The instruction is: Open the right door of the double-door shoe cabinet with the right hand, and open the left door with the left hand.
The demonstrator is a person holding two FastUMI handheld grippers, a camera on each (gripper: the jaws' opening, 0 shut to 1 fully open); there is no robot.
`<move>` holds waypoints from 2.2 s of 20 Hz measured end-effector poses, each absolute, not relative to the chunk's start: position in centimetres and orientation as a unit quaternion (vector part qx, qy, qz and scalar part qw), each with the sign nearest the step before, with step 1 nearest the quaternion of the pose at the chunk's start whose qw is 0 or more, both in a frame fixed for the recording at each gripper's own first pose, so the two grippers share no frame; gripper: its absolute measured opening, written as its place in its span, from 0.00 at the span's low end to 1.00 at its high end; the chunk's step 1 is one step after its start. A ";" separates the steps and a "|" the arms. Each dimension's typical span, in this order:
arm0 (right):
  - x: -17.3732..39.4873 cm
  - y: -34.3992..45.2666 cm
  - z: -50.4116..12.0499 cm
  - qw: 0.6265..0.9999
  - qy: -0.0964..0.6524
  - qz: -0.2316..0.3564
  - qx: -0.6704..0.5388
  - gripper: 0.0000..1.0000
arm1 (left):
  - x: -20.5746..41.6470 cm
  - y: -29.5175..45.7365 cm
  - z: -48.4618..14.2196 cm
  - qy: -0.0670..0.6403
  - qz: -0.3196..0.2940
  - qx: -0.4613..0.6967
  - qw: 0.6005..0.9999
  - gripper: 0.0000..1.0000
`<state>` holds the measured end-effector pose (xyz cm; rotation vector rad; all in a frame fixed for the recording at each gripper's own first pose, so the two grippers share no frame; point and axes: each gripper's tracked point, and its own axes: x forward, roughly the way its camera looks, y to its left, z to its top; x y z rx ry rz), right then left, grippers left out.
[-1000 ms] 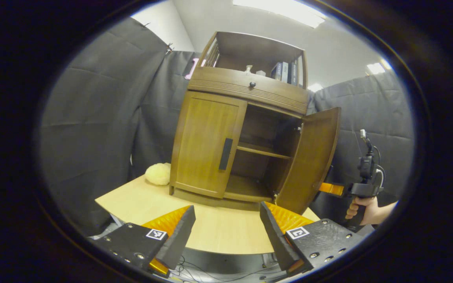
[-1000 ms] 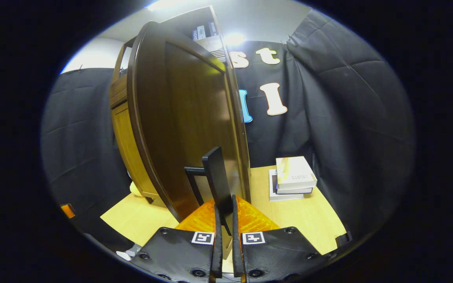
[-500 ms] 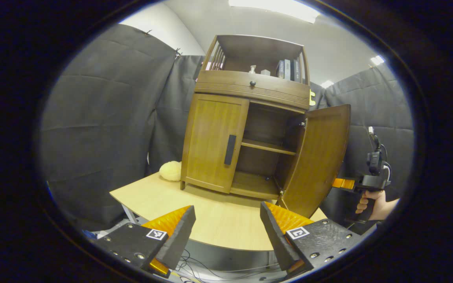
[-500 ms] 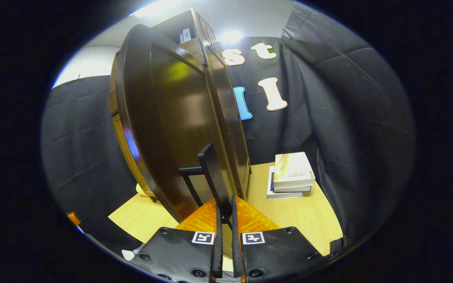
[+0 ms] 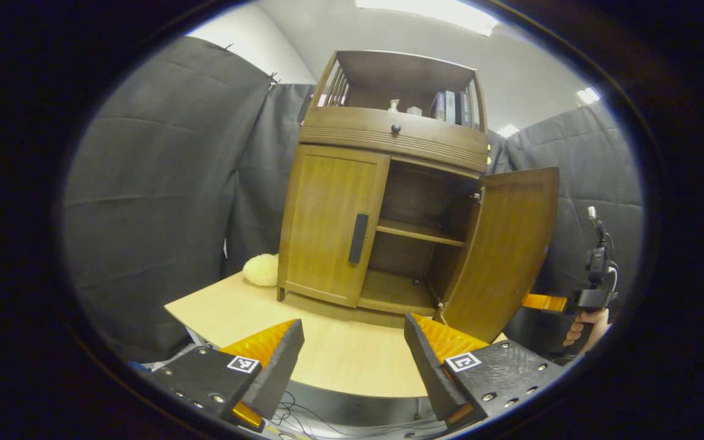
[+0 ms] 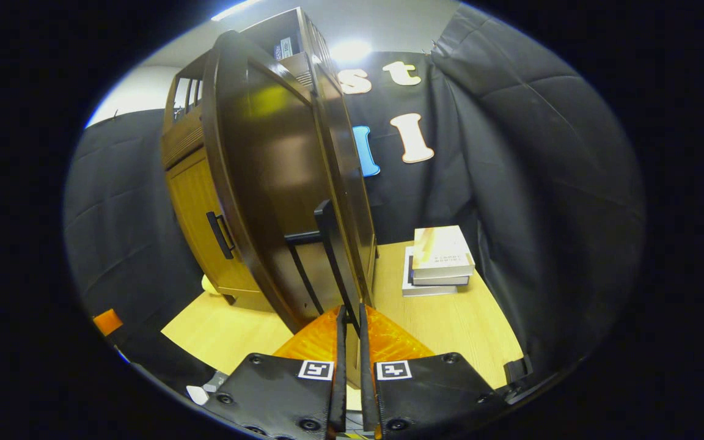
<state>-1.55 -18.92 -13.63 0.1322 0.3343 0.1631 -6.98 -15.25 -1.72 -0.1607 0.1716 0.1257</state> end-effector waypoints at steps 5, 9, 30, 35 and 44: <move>-5.2 -18.5 -12.9 0.988 0.151 0.025 0.028 0.00 | -3.7 -11.2 -2.1 0.093 0.039 -0.079 0.992 0.95; -7.3 -14.9 -12.1 0.988 0.154 0.004 -0.017 0.05 | -0.2 -7.4 -2.2 0.087 0.008 -0.081 0.993 0.95; 1.8 0.7 -7.1 0.995 0.071 0.066 -0.036 0.86 | 14.7 -4.5 1.3 0.049 -0.073 -0.046 0.995 0.95; 4.5 0.9 -8.0 0.993 0.076 0.087 -0.033 0.99 | 20.8 -6.5 1.4 0.053 -0.069 -0.030 0.996 0.94; 5.2 0.8 -8.2 0.992 0.078 0.095 -0.021 0.97 | 28.5 -11.0 -1.1 0.079 -0.072 -0.015 0.994 0.95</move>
